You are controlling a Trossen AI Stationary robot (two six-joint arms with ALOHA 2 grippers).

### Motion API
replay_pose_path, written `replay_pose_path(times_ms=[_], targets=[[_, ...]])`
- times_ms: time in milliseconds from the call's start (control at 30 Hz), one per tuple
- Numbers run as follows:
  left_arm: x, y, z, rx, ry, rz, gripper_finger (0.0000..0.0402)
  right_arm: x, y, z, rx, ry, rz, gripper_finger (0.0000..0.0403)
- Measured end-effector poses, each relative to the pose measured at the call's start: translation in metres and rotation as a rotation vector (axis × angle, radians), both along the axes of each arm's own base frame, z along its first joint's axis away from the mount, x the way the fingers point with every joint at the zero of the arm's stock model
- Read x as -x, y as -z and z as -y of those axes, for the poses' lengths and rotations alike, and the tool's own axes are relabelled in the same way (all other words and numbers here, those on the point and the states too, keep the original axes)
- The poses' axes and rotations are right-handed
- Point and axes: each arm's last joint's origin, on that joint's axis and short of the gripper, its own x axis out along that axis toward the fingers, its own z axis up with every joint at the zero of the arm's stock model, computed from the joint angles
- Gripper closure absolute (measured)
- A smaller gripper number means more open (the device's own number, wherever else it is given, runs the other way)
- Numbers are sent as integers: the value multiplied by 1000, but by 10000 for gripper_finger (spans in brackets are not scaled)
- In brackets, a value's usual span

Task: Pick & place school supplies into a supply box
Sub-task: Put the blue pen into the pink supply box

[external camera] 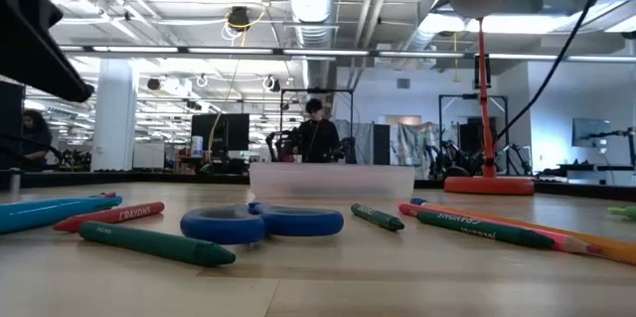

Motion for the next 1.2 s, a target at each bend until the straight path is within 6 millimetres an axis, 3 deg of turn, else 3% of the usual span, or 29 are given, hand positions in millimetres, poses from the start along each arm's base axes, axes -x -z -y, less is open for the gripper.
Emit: replay_pose_path(times_ms=[133,433,567,767,867,1200], targets=[[-3,2,-2,107,-65,-30,304,26,-2,-22,26,47,102,326],[-12,3,-5,184,-66,-91,298,75,30,-51,80,131,253,326],[-21,4,-12,238,-69,-150,271,88,25,-61,105,145,325,326],[-38,7,-30,474,-240,-272,224,99,24,-72,119,123,354,326],[-43,7,-35,548,-240,-335,211,102,24,-74,121,115,359,326],[-50,4,-40,511,-205,-322,194,103,24,-75,135,105,348,326]])
